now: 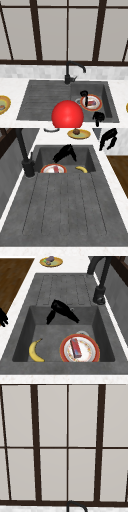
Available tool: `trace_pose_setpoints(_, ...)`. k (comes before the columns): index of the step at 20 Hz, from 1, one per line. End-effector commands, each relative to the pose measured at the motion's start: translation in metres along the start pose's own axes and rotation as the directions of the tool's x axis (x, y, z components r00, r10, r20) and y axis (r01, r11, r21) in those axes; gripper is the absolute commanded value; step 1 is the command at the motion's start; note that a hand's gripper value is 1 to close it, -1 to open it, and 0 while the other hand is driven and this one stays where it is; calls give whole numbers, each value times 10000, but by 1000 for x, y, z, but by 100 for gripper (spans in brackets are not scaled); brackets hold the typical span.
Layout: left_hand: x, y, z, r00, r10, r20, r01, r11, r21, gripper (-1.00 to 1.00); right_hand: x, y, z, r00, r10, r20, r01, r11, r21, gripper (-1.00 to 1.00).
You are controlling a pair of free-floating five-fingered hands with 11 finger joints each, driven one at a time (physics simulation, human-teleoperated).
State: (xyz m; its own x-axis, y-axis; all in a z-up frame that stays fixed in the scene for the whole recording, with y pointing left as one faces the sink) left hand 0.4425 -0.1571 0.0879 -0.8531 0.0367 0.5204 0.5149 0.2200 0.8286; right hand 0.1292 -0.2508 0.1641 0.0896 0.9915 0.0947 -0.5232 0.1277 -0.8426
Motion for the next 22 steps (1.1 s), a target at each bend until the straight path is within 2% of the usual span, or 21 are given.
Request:
trace_pose_setpoints(1, 12, 6, 5, 9950, -274, 962, 328, 9980, -544, -100, 0, 0, 0, 10000, 0, 0, 0, 10000, 0, 0)
trace_pose_setpoints(9, 43, 29, 11, 9947, -179, 1017, 228, 9986, -477, -100, 0, 0, 0, 10000, 0, 0, 0, 10000, 0, 0)
trace_pose_setpoints(12, 54, 36, 11, 9940, -87, 1090, 148, 9984, -549, -100, 0, 0, 0, 10000, 0, 0, 0, 10000, 0, 0)
trace_pose_setpoints(13, 61, 36, 13, 9952, -106, 970, 164, 9981, -592, -100, 0, 0, 0, 10000, 0, 0, 0, 10000, 0, 0)
trace_pose_setpoints(16, 81, 38, 25, 9974, -249, 680, 269, 9992, -289, -100, 0, 0, 0, 10000, 0, 0, 0, 10000, 0, 0)
trace_pose_setpoints(22, 115, 42, 42, 9965, -180, 810, 201, 9995, -255, -100, 0, 0, 0, 10000, 0, 0, 0, 10000, 0, 0)
